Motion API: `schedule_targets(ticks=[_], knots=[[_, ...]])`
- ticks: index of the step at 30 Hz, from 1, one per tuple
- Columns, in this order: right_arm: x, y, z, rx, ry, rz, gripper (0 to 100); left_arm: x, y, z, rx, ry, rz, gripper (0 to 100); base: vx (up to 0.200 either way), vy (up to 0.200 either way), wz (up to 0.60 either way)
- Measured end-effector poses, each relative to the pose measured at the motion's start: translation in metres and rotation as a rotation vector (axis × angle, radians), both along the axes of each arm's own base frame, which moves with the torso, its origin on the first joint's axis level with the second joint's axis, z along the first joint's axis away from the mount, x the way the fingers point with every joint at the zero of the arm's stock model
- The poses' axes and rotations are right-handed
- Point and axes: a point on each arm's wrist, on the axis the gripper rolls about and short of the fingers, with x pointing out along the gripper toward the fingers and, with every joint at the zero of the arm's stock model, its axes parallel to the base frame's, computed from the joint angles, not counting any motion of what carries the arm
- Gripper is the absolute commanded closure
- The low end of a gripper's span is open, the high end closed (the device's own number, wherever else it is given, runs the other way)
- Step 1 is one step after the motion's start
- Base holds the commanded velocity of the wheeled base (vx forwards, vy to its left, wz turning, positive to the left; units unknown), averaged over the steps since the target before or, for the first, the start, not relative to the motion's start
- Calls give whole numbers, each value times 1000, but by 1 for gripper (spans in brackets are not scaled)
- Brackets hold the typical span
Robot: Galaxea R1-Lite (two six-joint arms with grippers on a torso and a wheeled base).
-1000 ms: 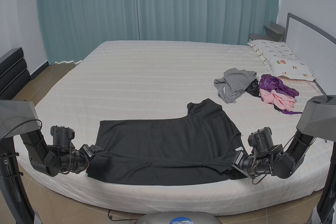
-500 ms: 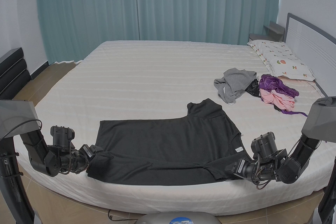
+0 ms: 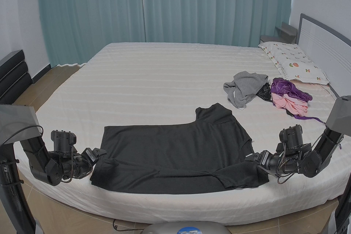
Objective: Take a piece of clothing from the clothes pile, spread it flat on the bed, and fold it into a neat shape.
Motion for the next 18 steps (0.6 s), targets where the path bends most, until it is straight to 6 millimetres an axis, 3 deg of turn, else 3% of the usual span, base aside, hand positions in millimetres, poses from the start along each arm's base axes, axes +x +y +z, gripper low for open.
schedule_targets(ticks=[5,18], knots=[[7,-10,-2,3,-7,12,0,-1,0,0,-1,-2,1,0,40,0,0],[11,-11,-9,30,-61,23,0,-3,-7,-2,5,9,-31,0,0,0,0]])
